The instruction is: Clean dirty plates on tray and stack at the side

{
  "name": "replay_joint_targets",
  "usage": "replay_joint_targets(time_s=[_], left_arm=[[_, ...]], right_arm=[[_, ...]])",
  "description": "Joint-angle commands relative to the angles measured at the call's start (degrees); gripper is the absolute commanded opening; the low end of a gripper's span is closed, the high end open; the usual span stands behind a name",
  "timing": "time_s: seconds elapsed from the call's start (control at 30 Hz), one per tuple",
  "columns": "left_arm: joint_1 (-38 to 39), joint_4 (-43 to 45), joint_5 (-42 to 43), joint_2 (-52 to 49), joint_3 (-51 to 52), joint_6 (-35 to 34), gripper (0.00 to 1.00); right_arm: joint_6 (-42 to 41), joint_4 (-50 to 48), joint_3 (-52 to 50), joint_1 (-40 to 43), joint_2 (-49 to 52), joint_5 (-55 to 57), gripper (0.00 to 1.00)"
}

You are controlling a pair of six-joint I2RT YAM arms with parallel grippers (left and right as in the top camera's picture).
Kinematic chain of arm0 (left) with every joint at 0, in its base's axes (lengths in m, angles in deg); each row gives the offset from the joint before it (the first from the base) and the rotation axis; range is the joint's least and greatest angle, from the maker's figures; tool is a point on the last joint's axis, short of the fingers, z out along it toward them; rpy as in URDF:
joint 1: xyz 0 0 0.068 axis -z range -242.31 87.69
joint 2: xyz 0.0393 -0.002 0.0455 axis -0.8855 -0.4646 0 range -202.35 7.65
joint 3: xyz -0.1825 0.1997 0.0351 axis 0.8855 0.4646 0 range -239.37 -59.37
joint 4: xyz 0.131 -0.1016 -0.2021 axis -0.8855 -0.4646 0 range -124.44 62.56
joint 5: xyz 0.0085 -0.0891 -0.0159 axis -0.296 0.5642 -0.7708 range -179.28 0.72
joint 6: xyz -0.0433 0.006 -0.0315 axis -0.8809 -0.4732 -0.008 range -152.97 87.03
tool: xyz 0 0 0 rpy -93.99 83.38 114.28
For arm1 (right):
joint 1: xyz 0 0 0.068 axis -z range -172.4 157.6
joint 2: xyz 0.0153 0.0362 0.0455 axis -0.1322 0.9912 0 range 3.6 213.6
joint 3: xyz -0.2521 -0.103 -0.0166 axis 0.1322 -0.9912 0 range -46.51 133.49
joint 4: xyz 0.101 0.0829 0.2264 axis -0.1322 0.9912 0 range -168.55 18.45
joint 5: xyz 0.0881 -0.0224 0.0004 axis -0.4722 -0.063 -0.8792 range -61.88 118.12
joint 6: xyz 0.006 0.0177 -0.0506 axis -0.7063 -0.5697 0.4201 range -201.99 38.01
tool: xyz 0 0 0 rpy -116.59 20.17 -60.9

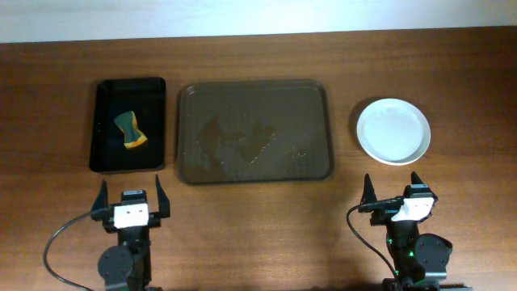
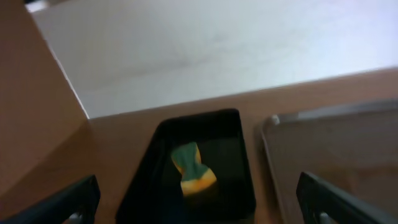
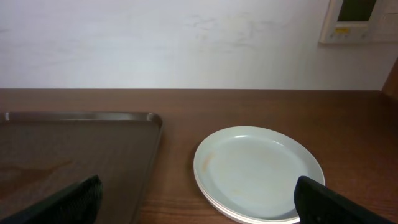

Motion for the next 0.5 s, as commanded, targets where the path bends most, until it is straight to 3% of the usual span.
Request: replay_joint_targets(time_s=[0.0,0.07,0.47], left_arm=[[-0.42,-6.16,2.34,3.8,0.37,4.07,0.99],[-0.39,-10.62,1.57,8.0,0.39,3.98,0.99],[-0.42,-10.58,1.55,8.22,0.35,4.0,0.99]], right_arm=[[-0.61,0.31,-0.31,-0.46,-0.39,0.28,0.98],[-0.61,0.31,-0.31,-0.46,-0.37,0.28,0.98],[-0.61,0.31,-0.31,-0.46,-0.39,0.28,0.98]])
